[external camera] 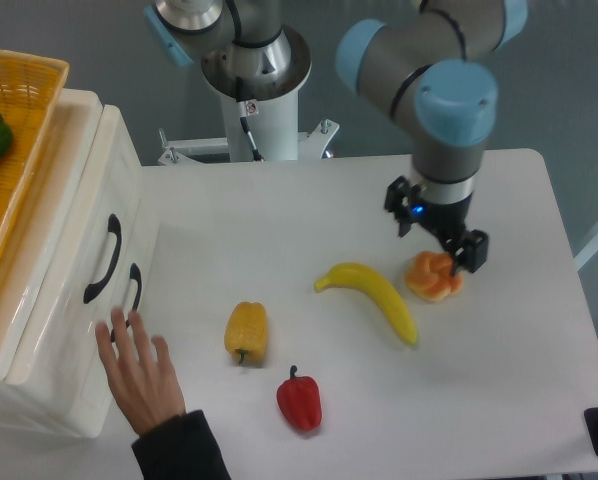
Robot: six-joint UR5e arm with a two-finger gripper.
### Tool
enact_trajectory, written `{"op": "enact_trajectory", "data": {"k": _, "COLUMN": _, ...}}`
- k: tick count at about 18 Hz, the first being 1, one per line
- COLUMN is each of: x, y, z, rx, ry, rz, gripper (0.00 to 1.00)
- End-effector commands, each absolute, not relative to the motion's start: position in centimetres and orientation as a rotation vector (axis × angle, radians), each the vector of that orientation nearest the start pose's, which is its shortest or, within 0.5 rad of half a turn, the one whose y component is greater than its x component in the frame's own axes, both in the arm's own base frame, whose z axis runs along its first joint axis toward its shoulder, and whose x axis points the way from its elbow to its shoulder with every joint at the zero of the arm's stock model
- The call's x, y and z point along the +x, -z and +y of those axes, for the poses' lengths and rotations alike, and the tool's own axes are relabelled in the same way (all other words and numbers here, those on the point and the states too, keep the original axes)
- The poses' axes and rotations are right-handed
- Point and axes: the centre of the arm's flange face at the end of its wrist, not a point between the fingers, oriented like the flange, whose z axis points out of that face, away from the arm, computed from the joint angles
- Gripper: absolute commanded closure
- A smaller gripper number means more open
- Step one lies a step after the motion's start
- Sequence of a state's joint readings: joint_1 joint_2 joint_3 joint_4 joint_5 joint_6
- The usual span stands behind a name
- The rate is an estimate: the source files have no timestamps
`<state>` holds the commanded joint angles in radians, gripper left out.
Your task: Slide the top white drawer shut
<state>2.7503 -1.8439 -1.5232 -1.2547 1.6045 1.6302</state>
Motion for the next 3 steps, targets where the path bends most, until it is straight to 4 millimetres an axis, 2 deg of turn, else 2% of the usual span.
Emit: {"op": "enact_trajectory", "data": {"k": 3, "x": -51.9, "y": -40.0, "z": 32.9, "rx": -3.064, "ry": -0.149, "rz": 0.748, "gripper": 0.0}}
